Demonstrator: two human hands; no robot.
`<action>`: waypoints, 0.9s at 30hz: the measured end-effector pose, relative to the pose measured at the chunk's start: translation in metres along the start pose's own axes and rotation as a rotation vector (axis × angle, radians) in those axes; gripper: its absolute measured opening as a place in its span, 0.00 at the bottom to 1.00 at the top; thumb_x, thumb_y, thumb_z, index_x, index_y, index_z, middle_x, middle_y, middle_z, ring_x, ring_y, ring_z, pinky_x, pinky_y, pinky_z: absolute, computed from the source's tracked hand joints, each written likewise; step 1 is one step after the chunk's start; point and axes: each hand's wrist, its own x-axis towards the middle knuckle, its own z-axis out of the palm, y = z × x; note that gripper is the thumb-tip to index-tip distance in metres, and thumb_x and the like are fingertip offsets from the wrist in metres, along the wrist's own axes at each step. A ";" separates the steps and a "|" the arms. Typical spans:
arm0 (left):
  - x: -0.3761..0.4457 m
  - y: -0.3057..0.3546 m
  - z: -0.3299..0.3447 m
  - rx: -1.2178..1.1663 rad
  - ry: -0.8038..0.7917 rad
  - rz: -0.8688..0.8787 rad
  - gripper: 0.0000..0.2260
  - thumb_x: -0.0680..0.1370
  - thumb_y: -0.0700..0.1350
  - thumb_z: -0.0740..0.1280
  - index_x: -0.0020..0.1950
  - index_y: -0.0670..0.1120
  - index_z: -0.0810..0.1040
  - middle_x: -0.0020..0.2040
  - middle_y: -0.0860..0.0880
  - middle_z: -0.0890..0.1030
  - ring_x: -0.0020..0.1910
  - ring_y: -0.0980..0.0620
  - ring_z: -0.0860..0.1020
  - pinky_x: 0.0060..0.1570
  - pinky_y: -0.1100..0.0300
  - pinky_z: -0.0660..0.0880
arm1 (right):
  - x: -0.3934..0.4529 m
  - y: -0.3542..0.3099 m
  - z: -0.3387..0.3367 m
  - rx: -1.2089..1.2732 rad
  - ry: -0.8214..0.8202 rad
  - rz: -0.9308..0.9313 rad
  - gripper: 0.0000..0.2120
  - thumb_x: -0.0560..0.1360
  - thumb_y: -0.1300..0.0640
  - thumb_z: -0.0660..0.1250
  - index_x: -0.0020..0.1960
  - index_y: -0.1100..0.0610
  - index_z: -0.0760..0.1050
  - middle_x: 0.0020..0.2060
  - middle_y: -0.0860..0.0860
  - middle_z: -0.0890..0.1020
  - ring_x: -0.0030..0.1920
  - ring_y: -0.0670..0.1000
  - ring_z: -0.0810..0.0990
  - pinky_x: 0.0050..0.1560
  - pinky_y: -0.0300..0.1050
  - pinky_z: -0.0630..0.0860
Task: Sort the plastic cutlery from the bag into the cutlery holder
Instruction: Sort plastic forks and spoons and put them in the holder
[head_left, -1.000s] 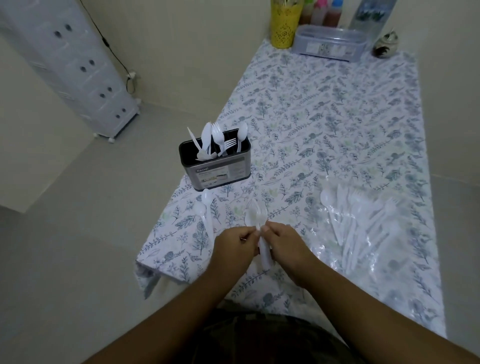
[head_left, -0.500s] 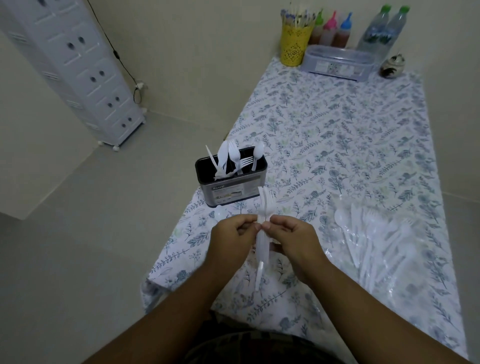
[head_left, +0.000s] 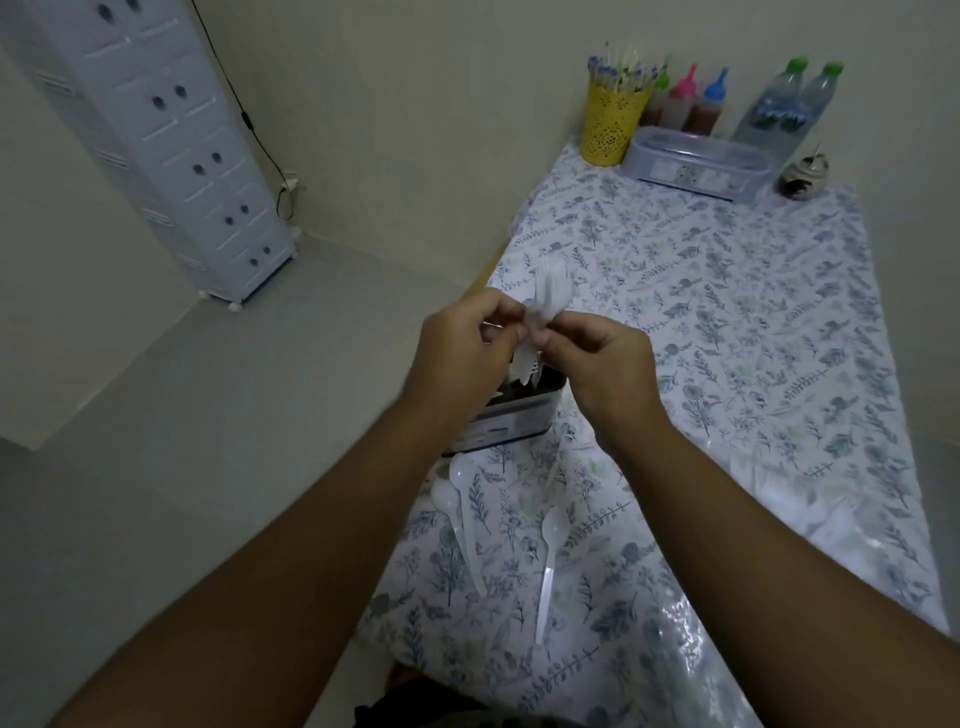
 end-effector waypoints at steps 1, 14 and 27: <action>0.005 -0.003 -0.001 -0.001 0.000 -0.006 0.02 0.77 0.39 0.73 0.48 0.45 0.83 0.37 0.54 0.84 0.32 0.59 0.81 0.32 0.72 0.74 | 0.006 0.002 0.002 -0.023 0.005 0.000 0.08 0.74 0.64 0.75 0.53 0.60 0.86 0.45 0.56 0.89 0.50 0.58 0.88 0.58 0.60 0.82; 0.002 -0.040 -0.001 0.738 -0.159 0.101 0.08 0.74 0.36 0.64 0.37 0.45 0.80 0.37 0.47 0.76 0.45 0.42 0.76 0.38 0.54 0.70 | 0.000 0.051 0.005 -0.803 -0.092 -0.066 0.06 0.76 0.59 0.74 0.49 0.62 0.85 0.37 0.52 0.82 0.33 0.44 0.74 0.33 0.27 0.67; -0.134 -0.122 0.015 0.346 -0.118 -0.479 0.08 0.77 0.46 0.70 0.40 0.48 0.74 0.35 0.51 0.76 0.34 0.54 0.75 0.34 0.61 0.73 | -0.073 0.098 -0.027 -0.830 -0.148 0.379 0.16 0.77 0.51 0.73 0.63 0.55 0.77 0.46 0.48 0.80 0.42 0.46 0.80 0.41 0.39 0.76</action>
